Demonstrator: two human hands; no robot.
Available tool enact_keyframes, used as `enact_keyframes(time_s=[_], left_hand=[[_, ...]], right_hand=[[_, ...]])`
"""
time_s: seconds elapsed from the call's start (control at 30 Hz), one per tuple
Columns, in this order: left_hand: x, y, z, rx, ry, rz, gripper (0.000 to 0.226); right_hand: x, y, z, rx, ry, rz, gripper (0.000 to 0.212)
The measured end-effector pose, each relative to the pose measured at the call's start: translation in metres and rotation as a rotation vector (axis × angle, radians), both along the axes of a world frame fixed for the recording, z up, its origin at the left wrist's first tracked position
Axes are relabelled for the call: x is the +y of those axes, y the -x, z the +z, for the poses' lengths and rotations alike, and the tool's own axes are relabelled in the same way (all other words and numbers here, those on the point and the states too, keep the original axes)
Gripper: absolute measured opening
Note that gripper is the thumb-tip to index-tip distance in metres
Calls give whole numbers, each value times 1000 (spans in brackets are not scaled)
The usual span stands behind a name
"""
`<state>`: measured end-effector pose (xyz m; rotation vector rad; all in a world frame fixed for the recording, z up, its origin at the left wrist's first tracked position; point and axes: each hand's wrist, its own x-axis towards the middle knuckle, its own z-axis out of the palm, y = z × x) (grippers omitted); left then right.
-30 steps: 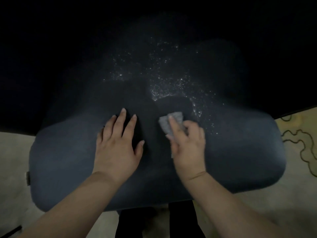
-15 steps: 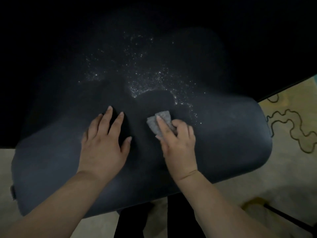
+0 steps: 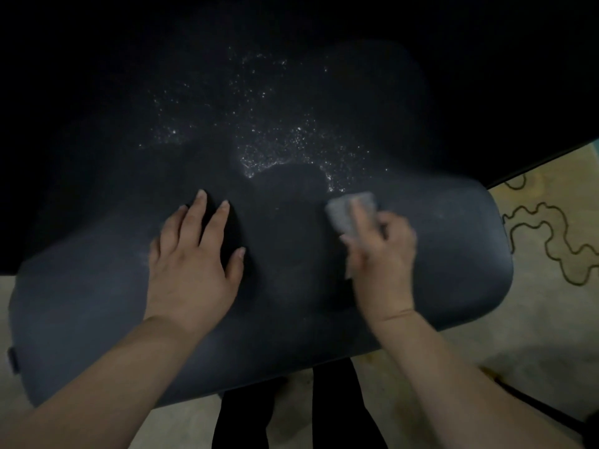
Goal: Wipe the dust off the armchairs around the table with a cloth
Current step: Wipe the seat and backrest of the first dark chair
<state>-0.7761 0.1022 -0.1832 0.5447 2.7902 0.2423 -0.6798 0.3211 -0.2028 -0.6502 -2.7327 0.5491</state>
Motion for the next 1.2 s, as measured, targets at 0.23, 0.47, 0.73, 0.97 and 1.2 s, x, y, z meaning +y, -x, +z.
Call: enact_keyframes(time_s=[0.23, 0.47, 0.73, 0.97, 1.2], left_hand=[[-1, -1, -3, 5, -28, 14, 64], [-11, 2, -3, -2, -61, -28, 63], [-23, -9, -2, -30, -80, -30, 63], [-34, -17, -3, -18, -77, -46, 62], [-16, -20, -1, -37, -99, 10, 62]], right_hand=[[-19, -5, 1, 29, 118, -113, 55], [-3, -6, 3, 37, 83, -270, 53], [-108, -21, -1, 3, 132, 2, 47], [-58, -52, -4, 55, 95, -315, 52], [-119, -30, -2, 18, 115, -92, 49]])
